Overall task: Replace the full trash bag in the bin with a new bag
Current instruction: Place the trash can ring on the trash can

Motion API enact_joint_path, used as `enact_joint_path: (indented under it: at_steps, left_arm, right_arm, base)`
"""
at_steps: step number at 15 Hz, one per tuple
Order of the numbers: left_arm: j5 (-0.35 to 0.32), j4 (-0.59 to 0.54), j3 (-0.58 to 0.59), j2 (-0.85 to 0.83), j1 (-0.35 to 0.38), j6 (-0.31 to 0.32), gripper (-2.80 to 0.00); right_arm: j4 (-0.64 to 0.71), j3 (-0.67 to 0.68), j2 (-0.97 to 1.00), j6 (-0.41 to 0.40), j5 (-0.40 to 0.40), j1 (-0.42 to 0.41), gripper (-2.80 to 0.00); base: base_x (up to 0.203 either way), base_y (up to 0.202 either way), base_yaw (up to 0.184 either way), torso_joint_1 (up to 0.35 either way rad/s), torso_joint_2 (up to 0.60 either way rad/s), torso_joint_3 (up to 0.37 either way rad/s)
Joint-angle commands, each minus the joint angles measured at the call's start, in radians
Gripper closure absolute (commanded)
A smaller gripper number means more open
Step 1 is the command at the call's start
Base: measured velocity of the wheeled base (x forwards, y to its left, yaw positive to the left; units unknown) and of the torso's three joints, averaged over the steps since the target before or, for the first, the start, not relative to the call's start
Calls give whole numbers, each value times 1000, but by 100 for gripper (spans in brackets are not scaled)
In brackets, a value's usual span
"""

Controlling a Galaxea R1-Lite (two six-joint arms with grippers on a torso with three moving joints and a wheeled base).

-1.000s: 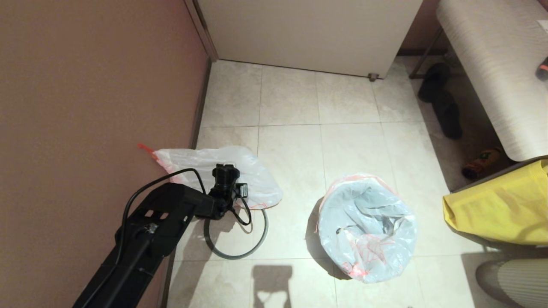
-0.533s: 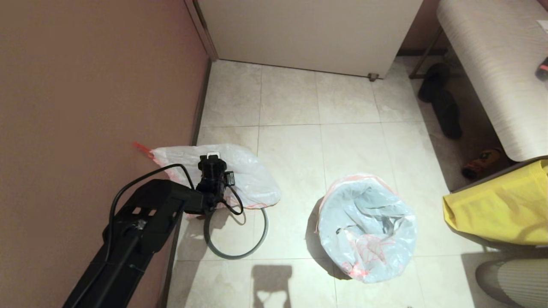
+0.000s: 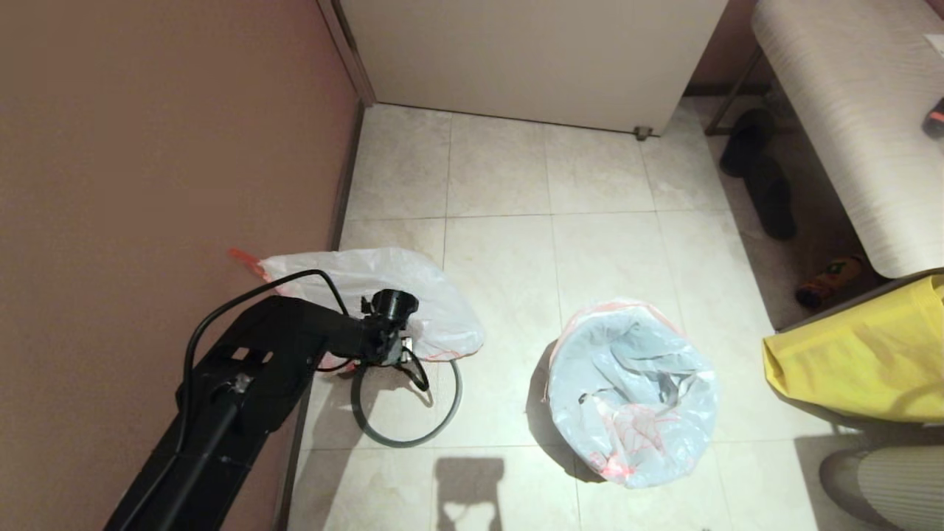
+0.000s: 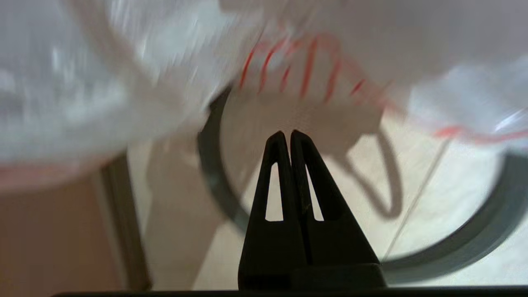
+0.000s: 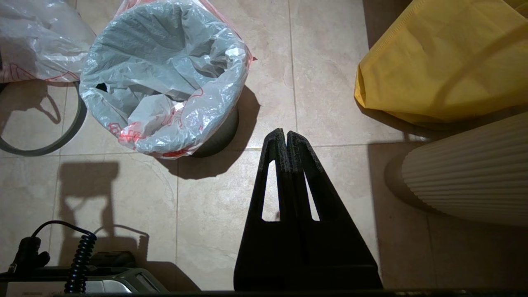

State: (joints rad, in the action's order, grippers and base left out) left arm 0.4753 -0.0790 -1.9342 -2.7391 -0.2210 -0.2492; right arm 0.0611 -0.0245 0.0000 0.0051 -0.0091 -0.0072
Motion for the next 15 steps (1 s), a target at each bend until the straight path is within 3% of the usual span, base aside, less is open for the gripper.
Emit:
enact_joint_path:
  at_steps: [1,4,5,7,9,10,15]
  left_arm:
    - [1,-38,46,6,26,-7,0]
    - [-15,-28,202,36,50,-5,0]
    - [-54,-8,246,52,65,7,0]
    - [-140,80,312,59,106,97,0]
    - [-116,181,346,53,108,123,0]
    - [-102,188,342,45,112,133,-280]
    - [37,182,216,-58,117,141,-280]
  right_arm:
    - [0,0,2,1,0,0,0]
    - [0,0,2,1,0,0,0]
    - [0,0,2,1,0,0,0]
    - [0,0,2,1,0,0,0]
    - [0,0,2,1,0,0,0]
    - [0,0,2,1,0,0,0]
    - [0,0,2,1,0,0,0]
  base:
    - [0,0,0,0,0,0]
    - [0,0,0,0,0,0]
    - [0,0,0,0,0,0]
    - [0,0,0,0,0,0]
    - [0,0,0,0,0,0]
    - [0,0,0,0,0,0]
    - [0,0,0,0,0,0]
